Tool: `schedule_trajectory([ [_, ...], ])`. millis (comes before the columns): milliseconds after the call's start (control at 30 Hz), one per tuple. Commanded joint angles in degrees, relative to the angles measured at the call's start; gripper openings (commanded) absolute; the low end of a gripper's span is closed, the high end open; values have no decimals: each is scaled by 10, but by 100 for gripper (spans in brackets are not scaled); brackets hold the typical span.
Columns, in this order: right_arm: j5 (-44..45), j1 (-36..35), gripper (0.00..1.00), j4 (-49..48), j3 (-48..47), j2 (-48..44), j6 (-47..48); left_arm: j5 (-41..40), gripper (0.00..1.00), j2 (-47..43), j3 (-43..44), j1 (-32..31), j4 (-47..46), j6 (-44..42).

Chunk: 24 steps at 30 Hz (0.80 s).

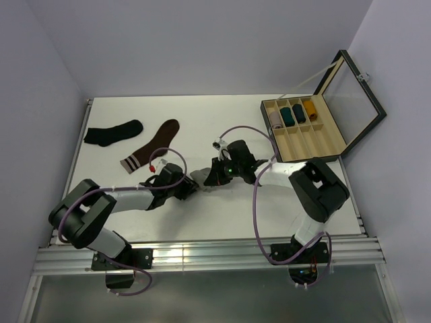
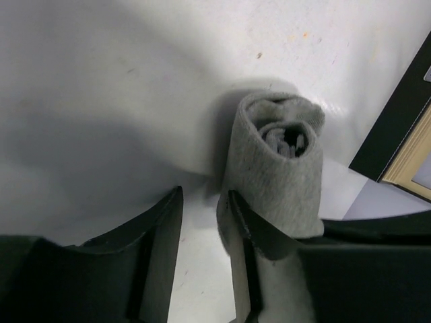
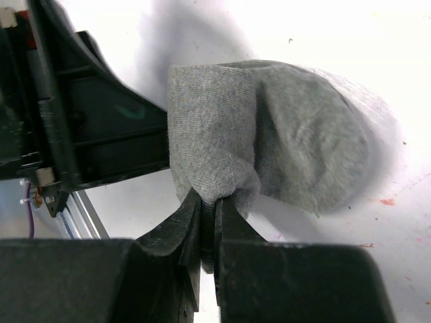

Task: Roll the socks
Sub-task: Roll the sock at the center of the board.

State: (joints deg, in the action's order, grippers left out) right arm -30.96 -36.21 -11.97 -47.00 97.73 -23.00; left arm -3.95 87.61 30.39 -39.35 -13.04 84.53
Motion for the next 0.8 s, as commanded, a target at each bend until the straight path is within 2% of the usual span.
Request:
schedule_trajectory([
  [0, 3, -15, 0, -14, -20, 18, 7, 9, 40, -40, -38, 3, 83, -19],
  [300, -2, -16, 0, -20, -26, 62, -6, -20, 44, -170, -69, 18, 168, -15],
  [400, 6, -23, 0, -10, -30, 55, 7, -33, 54, -210, -75, 20, 177, -11],
  [500, 31, -38, 0, 11, -41, 45, 30, -37, 58, -229, -72, 29, 165, -12],
  [767, 100, -76, 1, 44, -60, 40, 72, 1, 56, -168, -17, 85, 119, -22],
])
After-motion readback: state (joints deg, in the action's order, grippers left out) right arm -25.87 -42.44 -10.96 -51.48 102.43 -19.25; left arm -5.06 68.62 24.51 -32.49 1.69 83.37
